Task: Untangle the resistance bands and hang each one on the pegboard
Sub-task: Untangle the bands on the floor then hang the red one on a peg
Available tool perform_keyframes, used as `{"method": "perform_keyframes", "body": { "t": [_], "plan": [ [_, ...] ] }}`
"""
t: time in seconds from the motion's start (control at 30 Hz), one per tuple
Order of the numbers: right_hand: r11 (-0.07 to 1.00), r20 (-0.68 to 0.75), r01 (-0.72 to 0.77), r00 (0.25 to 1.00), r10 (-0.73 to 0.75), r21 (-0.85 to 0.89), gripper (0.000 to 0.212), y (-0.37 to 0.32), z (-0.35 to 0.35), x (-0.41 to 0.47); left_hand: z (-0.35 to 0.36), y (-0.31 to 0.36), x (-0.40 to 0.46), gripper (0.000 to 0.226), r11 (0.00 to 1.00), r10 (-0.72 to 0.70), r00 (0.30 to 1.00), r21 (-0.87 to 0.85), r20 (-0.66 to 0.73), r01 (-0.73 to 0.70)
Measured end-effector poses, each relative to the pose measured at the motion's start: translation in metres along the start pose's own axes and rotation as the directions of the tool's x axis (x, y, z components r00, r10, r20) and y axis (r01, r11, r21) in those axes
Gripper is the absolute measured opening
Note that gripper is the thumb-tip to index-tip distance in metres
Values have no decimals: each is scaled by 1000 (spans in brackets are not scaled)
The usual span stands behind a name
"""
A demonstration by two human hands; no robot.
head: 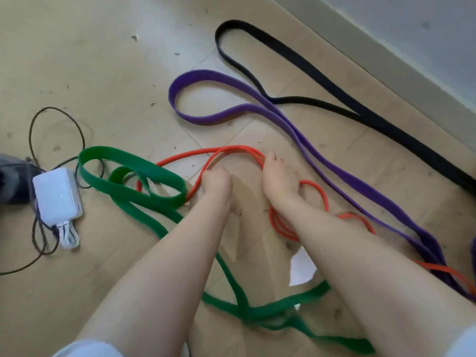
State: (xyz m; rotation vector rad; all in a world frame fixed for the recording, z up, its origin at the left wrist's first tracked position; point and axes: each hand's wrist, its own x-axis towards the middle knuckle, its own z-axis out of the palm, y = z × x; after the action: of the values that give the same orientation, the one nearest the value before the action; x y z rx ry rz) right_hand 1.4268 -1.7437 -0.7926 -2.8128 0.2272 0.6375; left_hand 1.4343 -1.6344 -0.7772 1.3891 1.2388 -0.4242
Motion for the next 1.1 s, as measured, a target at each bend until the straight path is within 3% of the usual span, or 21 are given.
{"method": "perform_keyframes", "body": {
  "t": [0.1, 0.17, 0.3, 0.4, 0.53, 0.67, 0.7, 0.73, 0.83, 0.87, 0.97, 1.1],
  "plan": [
    [998, 33, 23, 999, -25, 60, 26, 7, -7, -6, 7, 13, 0, 47, 987, 148, 989, -57, -2, -148],
    [992, 41, 80, 996, -84, 95, 20, 20, -14, -19, 14, 26, -2, 54, 986, 147, 989, -81, -27, -148],
    [970, 114, 230, 964, -238, 80, 23, 25, -25, -36, 35, 39, -4, 48, 981, 173, 985, -92, -8, -173],
    [946, 60, 302, 949, -310, 120, 27, 7, -28, -29, 29, 52, 0, 52, 936, 349, 934, -32, -76, -352],
    [929, -87, 326, 945, -316, 175, 33, -16, -32, -10, 9, 83, -8, 50, 791, 611, 791, 11, -13, -611],
    [914, -132, 316, 948, -291, 254, 32, -30, -34, 3, -13, 90, -17, 51, 427, 878, 455, 183, 148, -885],
    [921, -119, 307, 951, -286, 240, 32, -31, -32, 5, -16, 88, -11, 50, 395, 885, 432, 212, 174, -894],
    [932, -90, 290, 957, -277, 219, 31, -30, -29, 8, -19, 87, 0, 49, 418, 870, 459, 228, 178, -879],
    [958, 60, 226, 969, -240, 179, 37, -23, -17, 10, -27, 82, 35, 57, 682, 685, 713, 212, 150, -700],
    [963, 93, 214, 969, -231, 166, 42, -20, -14, 7, -31, 79, 46, 63, 725, 635, 757, 218, 156, -653],
    [960, 147, 246, 953, -264, 133, 54, -6, -13, -8, -35, 77, 59, 60, 747, 543, 815, 328, 203, -579],
    [959, 150, 275, 948, -282, 66, 58, 33, -14, -36, -25, 77, 48, 57, 677, 551, 819, 490, 158, -550]
  ]
}}
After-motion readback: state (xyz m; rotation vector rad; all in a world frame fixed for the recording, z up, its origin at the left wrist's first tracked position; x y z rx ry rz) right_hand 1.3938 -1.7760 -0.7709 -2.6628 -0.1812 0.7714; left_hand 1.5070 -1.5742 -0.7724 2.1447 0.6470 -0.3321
